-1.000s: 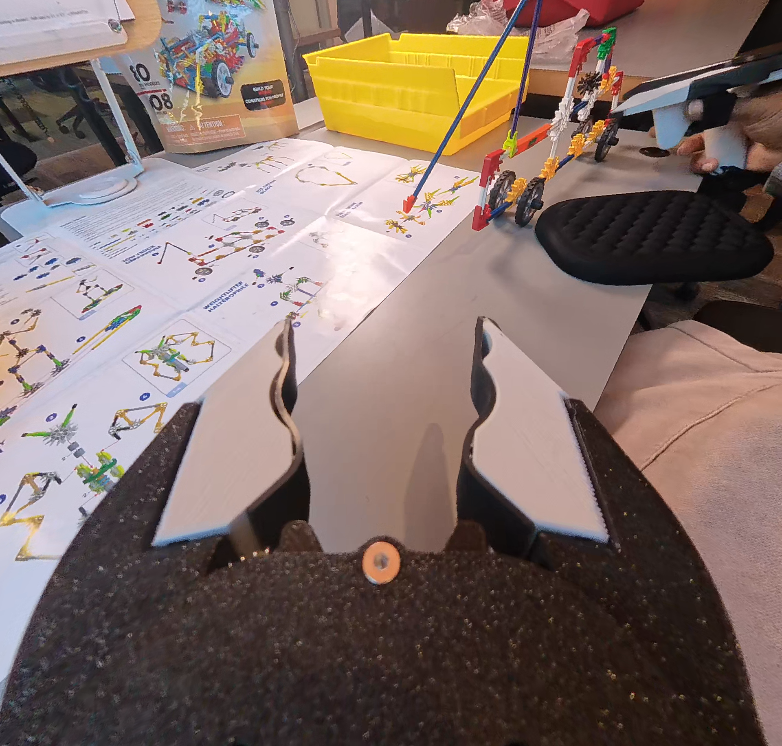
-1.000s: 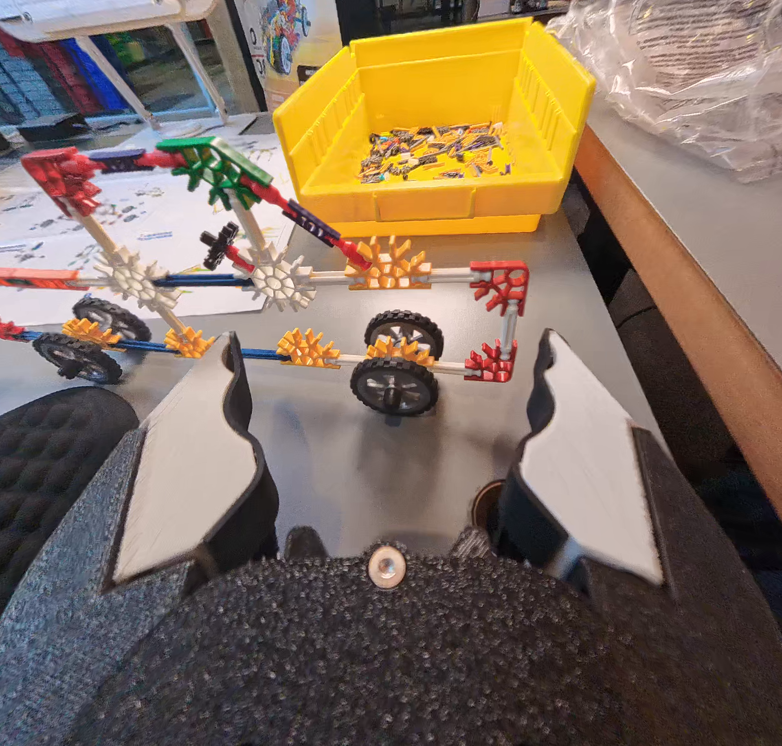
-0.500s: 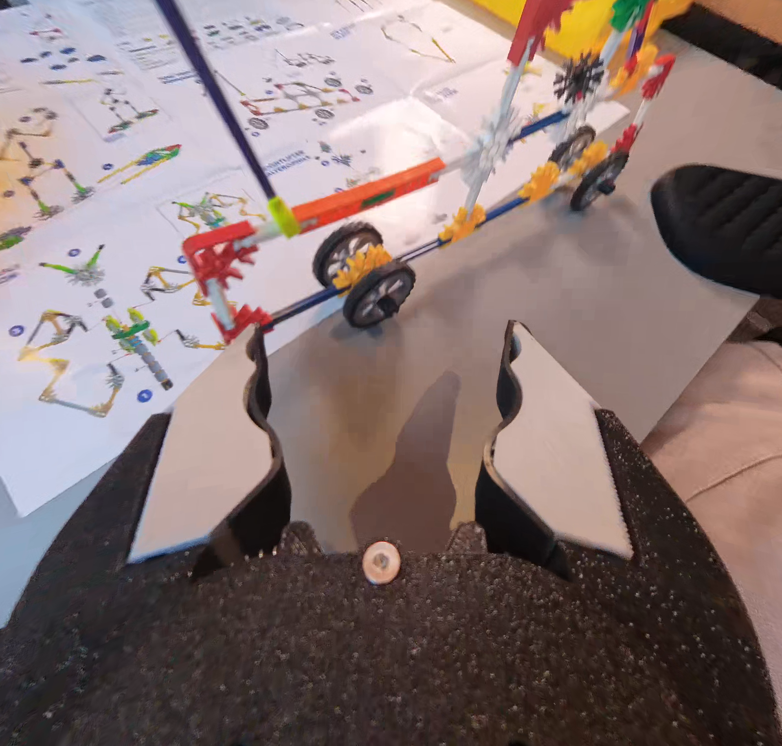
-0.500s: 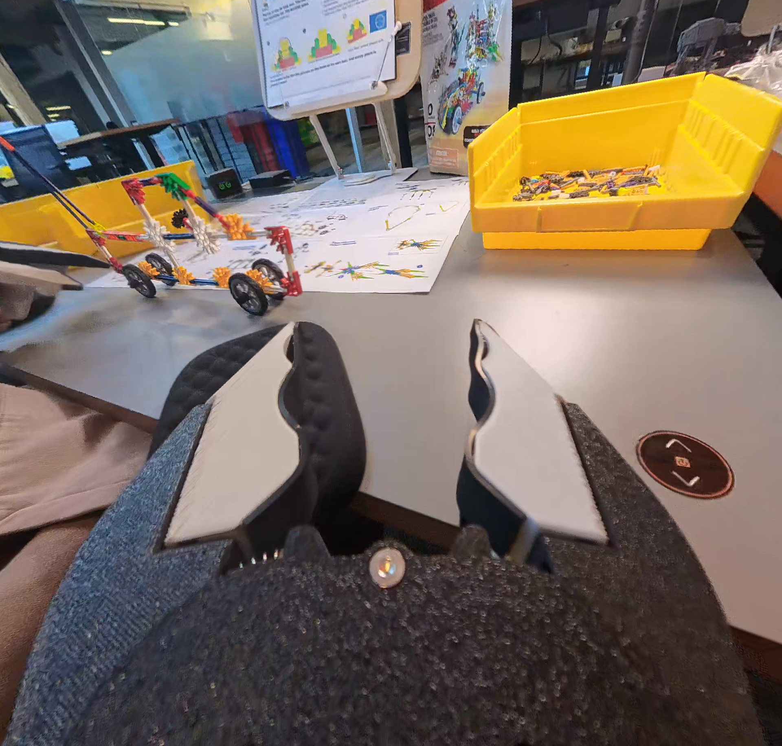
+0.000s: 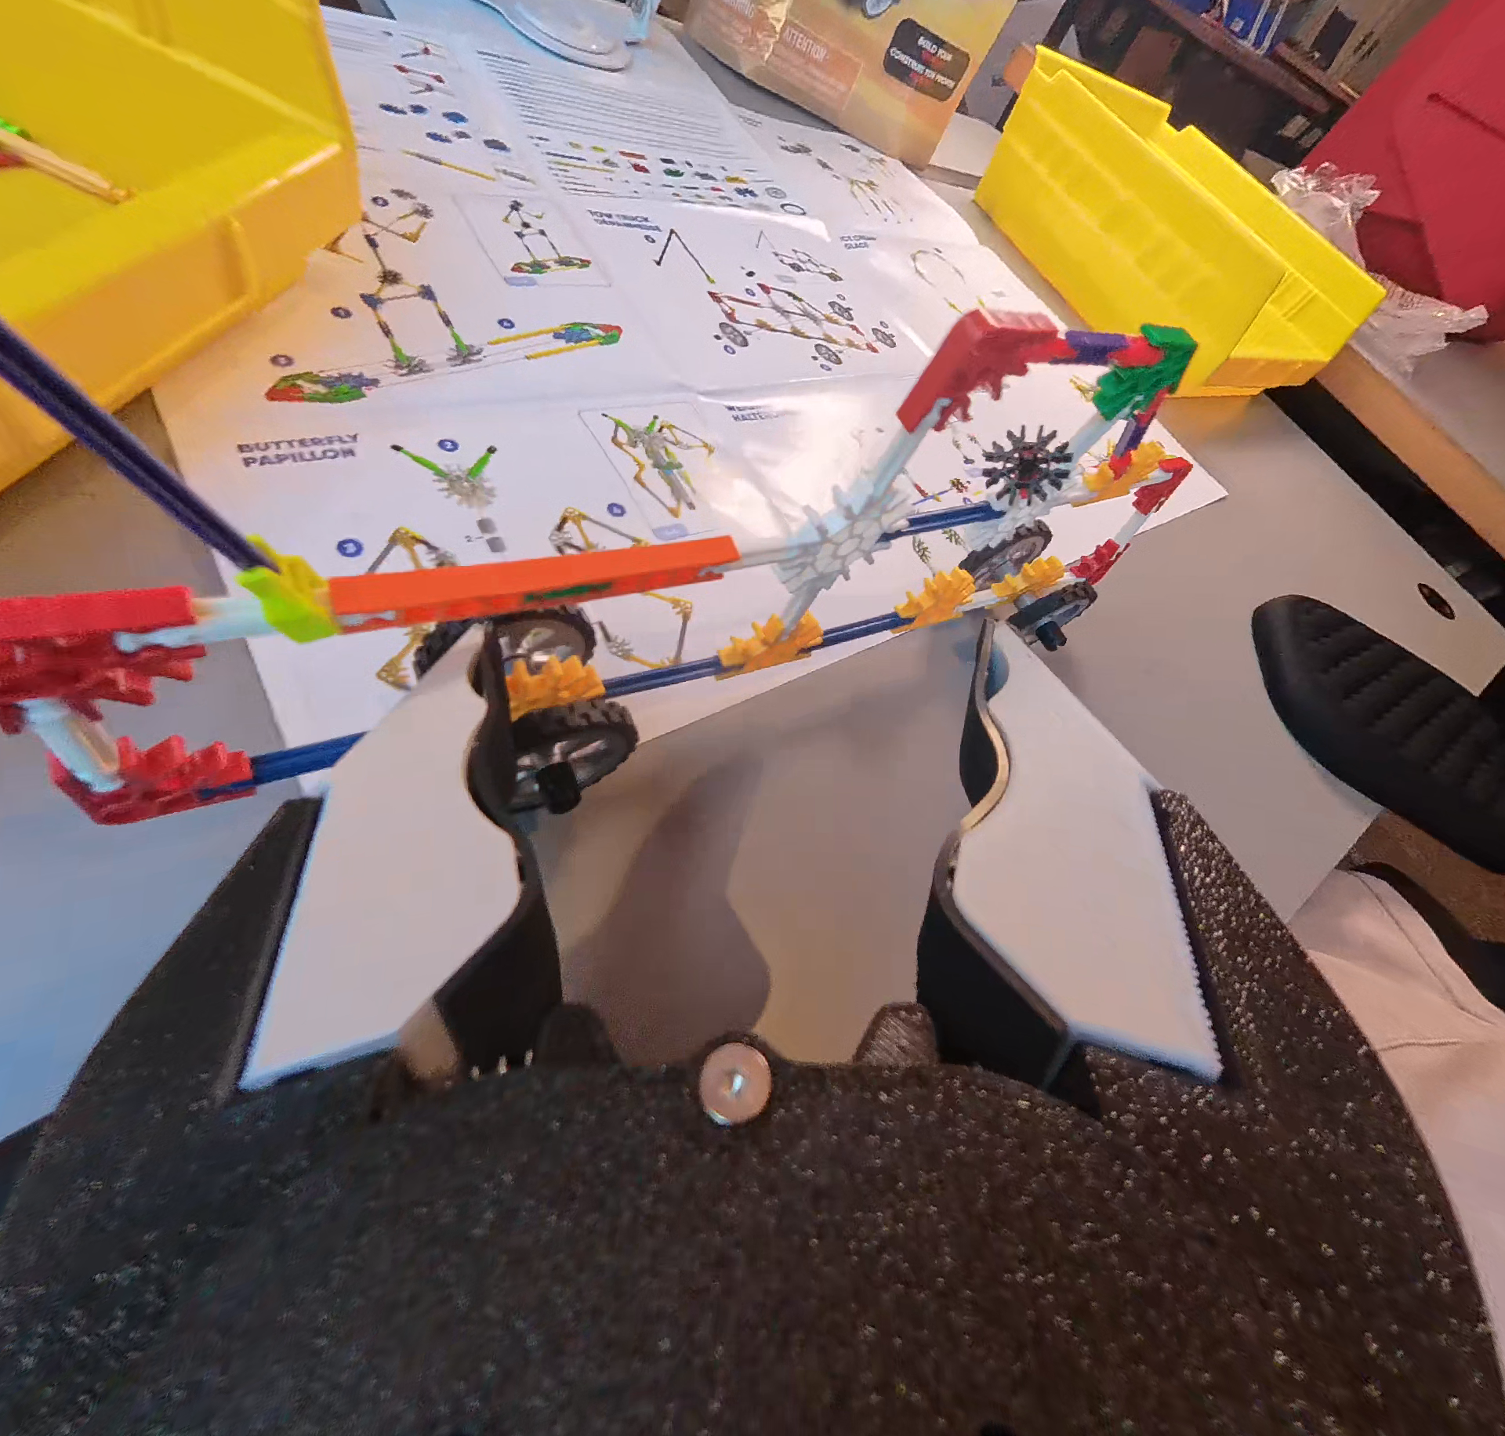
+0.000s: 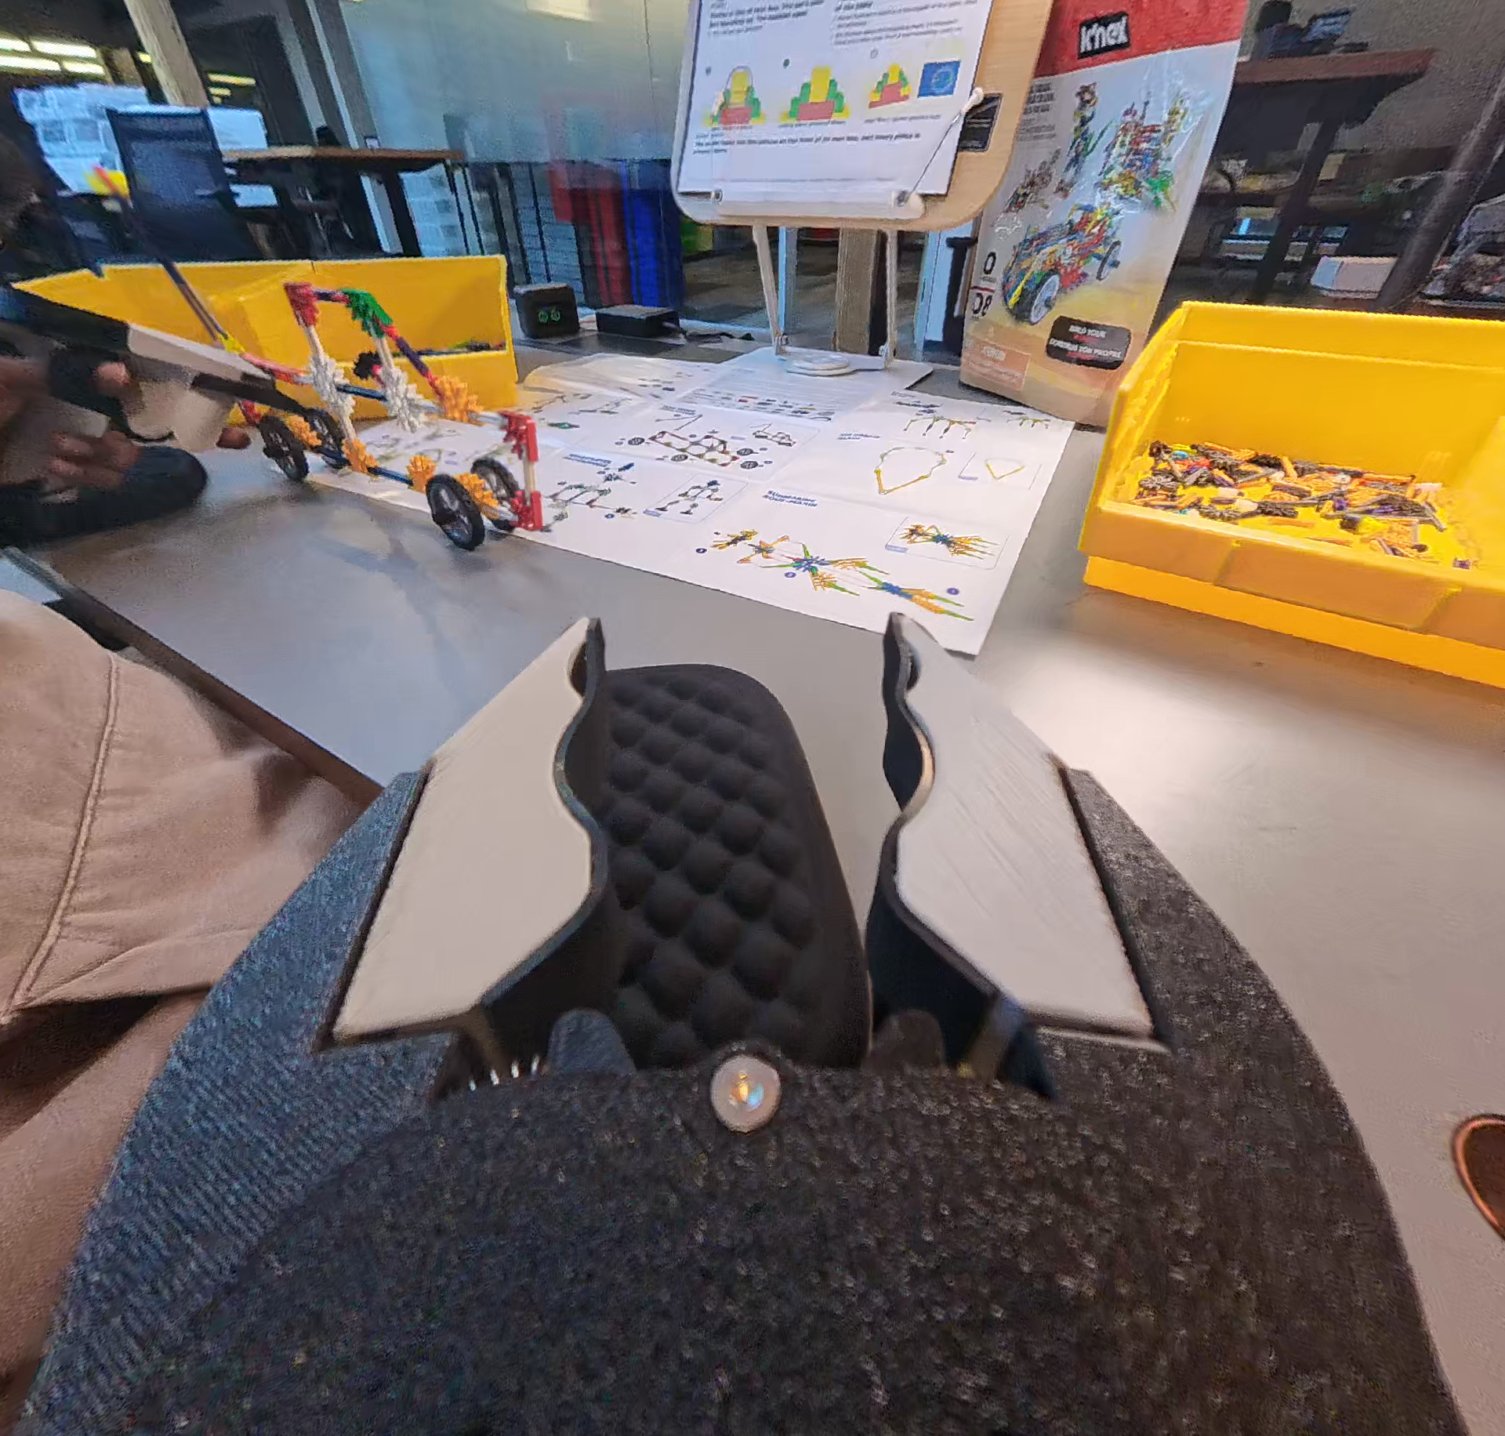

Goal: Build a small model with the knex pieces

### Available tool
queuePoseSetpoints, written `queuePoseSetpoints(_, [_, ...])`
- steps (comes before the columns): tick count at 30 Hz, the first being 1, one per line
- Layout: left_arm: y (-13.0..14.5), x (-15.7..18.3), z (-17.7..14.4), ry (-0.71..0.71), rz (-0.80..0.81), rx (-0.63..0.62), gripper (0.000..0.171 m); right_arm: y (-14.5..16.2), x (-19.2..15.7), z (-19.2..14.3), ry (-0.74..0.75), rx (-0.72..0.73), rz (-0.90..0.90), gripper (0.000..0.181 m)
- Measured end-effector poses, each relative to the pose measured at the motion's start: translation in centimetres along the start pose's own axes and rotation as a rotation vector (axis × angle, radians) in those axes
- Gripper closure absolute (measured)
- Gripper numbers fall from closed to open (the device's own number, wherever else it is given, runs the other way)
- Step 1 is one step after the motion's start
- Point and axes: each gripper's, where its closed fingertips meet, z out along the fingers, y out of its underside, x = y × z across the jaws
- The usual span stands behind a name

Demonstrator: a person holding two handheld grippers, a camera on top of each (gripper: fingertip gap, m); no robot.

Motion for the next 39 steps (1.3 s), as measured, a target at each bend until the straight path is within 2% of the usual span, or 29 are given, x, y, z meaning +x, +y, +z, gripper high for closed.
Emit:
queuePoseSetpoints(2, [0.1, 1.7, 1.1, 0.034, 0.021, 0.010, 0.060, 0.4, -0.6, 0.4, -0.014, -0.029, -0.020, 0.114])
queuePoseSetpoints(5, [1.9, 6.5, 3.1, 0.187, 0.099, -0.060, 0.063, 0.5, -1.2, 0.7, -0.033, -0.034, -0.026, 0.115])
queuePoseSetpoints(7, [2.6, 8.7, 3.7, 0.237, 0.157, -0.086, 0.065, 0.4, -1.4, 0.8, -0.036, -0.032, -0.029, 0.116])
queuePoseSetpoints(13, [4.1, 12.0, 2.3, 0.326, 0.313, -0.139, 0.077, 0.3, -1.4, 0.8, -0.025, -0.012, -0.027, 0.119])
queuePoseSetpoints(16, [3.3, 11.7, 0.9, 0.290, 0.363, -0.124, 0.078, 0.2, -1.3, 0.9, -0.018, -0.004, -0.022, 0.120])
queuePoseSetpoints(20, [1.4, 7.9, -0.2, 0.124, 0.329, -0.120, 0.084, 0.3, -1.4, 1.1, -0.013, -0.007, -0.029, 0.120])
queuePoseSetpoints(25, [1.9, 4.4, 0.9, 0.017, 0.241, -0.151, 0.068, 0.5, -1.7, 1.7, -0.023, -0.010, -0.020, 0.122])
queuePoseSetpoints(29, [2.3, 5.5, 3.5, 0.009, 0.285, -0.157, 0.062, 0.9, -2.0, 2.1, -0.032, -0.027, -0.026, 0.122])
queuePoseSetpoints(31, [3.2, 7.4, 4.0, 0.068, 0.370, -0.191, 0.076, 1.0, -2.1, 2.2, -0.031, -0.033, -0.034, 0.122])
queuePoseSetpoints(34, [4.0, 9.2, 4.1, 0.134, 0.381, -0.202, 0.077, 0.9, -2.1, 2.2, -0.032, -0.026, -0.028, 0.123])
queuePoseSetpoints(39, [4.1, 8.8, 3.0, 0.155, 0.360, -0.164, 0.077, 1.0, -2.1, 2.2, -0.030, -0.027, -0.032, 0.123])
